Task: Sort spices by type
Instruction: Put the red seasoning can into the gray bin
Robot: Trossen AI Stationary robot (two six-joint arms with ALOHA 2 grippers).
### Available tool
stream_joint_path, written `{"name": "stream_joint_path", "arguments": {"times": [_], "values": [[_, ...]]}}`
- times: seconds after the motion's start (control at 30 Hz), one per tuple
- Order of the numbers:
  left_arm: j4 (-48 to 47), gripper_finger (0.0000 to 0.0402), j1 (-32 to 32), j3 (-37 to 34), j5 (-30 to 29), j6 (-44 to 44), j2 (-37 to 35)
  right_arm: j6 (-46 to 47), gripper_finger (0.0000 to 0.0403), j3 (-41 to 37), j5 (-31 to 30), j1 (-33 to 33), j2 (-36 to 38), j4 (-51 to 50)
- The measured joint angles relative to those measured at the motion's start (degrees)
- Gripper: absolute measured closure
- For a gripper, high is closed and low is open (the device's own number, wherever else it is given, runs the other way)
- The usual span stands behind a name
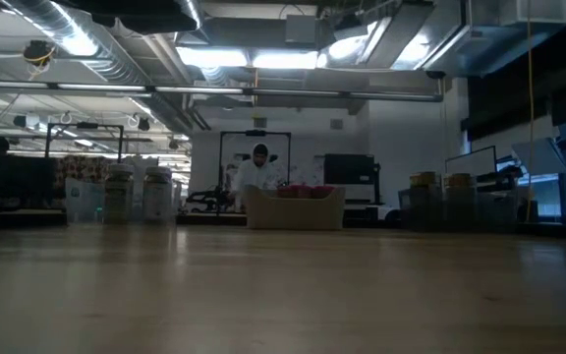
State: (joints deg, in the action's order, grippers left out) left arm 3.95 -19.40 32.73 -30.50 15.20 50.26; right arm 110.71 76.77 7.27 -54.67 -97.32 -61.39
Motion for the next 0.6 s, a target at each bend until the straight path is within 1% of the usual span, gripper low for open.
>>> {"name": "stream_joint_path", "arguments": {"times": [0.4,0.6], "values": [[0.00,0.0055,0.00,0.00,0.00,0.26,0.00,-2.56,0.0100,0.08,2.64,-0.17,-3.26,0.77],[0.01,0.0055,0.00,0.00,0.00,0.25,0.00,-2.95,0.0100,0.11,3.81,-0.08,-3.72,-0.98]]}}
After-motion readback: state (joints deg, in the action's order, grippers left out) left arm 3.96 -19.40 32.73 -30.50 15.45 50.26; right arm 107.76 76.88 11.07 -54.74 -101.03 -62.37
